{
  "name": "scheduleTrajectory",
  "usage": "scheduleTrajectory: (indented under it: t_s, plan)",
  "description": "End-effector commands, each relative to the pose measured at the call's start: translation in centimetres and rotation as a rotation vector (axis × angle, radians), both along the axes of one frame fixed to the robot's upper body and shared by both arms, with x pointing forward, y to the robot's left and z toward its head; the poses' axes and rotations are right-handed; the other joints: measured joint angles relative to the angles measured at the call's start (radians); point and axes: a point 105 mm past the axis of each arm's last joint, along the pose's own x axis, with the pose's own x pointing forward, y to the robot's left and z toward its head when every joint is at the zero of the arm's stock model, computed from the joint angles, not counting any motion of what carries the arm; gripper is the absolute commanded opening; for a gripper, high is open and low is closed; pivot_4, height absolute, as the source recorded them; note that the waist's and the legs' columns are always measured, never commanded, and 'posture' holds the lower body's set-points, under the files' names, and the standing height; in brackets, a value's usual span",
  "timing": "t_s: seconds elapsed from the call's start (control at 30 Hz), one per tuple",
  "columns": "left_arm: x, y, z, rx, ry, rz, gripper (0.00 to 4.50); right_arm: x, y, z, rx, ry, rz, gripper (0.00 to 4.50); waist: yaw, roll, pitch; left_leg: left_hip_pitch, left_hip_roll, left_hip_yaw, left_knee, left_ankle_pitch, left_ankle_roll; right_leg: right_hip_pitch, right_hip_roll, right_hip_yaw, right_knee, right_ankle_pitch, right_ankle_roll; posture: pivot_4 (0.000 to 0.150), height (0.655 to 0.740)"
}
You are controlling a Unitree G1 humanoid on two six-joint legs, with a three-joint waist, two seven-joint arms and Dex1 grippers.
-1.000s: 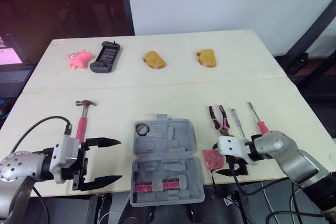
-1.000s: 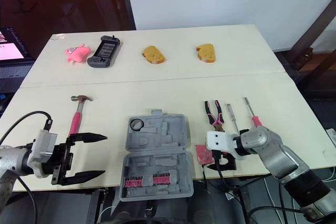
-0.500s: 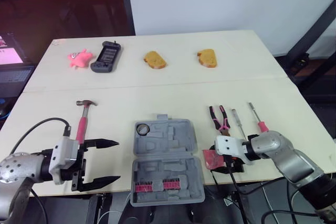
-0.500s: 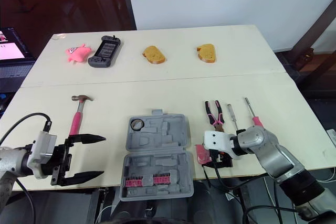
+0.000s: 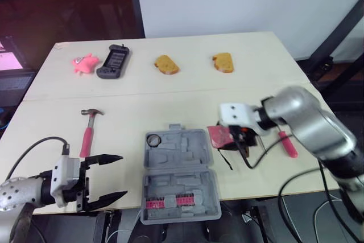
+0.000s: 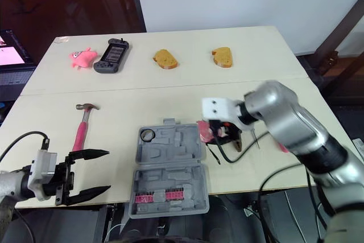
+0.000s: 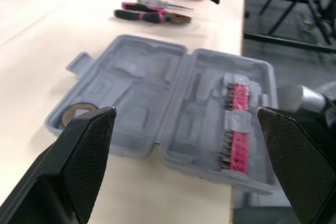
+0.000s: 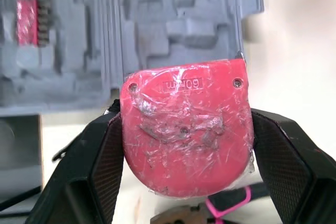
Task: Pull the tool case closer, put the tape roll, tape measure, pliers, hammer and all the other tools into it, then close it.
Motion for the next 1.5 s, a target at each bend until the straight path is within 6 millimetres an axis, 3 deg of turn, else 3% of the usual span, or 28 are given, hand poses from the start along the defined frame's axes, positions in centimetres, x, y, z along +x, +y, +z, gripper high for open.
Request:
scheduleTrajectory:
  t_s: [0.03, 0.13, 0.63, 0.9, 1.5]
  plan:
    - [-0.4, -0.1, 0.4, 0.014, -0.047, 0.016, 4.5, 0.8, 0.8, -0.2, -0.043, 0.01, 0.004, 3.06, -0.001, 0.0, 0.0, 0.0, -0.001, 0.0, 0.0, 0.0, 0.0, 0.0, 0.0, 0.0, 0.0, 0.0, 0.0, 0.15, 0.74]
    - [-0.6, 0.2, 0.4, 0.027, -0.055, 0.038, 4.5, 1.5, 2.2, -0.8, -0.051, 0.027, -0.013, 3.06, -0.004, 0.0, 0.0, 0.0, -0.002, 0.001, 0.0, 0.0, 0.0, -0.001, -0.002, 0.0, 0.0, 0.0, 0.0, 0.15, 0.74]
    - [-0.5, 0.7, 0.8, 0.044, -0.071, 0.074, 4.5, 3.4, 5.0, -5.0, -0.175, 0.012, -0.066, 3.06, -0.007, 0.0, 0.0, 0.0, -0.002, 0.001, -0.001, 0.0, -0.001, -0.003, -0.001, 0.0, 0.003, 0.002, 0.002, 0.15, 0.74]
    - [-0.1, 0.7, 1.3, 0.031, -0.084, 0.079, 4.5, 4.5, 5.5, -6.4, -0.203, -0.028, -0.082, 3.06, -0.008, 0.0, 0.0, 0.0, -0.002, 0.001, -0.001, 0.0, -0.001, -0.003, -0.001, 0.0, 0.003, 0.002, 0.003, 0.15, 0.74]
    - [0.0, 0.5, 1.2, 0.038, -0.067, 0.074, 4.5, 4.3, 6.6, -8.2, -0.212, -0.033, -0.043, 3.06, -0.01, 0.0, 0.0, 0.0, -0.001, 0.0, -0.001, 0.0, -0.001, -0.004, 0.0, 0.0, 0.003, 0.003, 0.003, 0.15, 0.74]
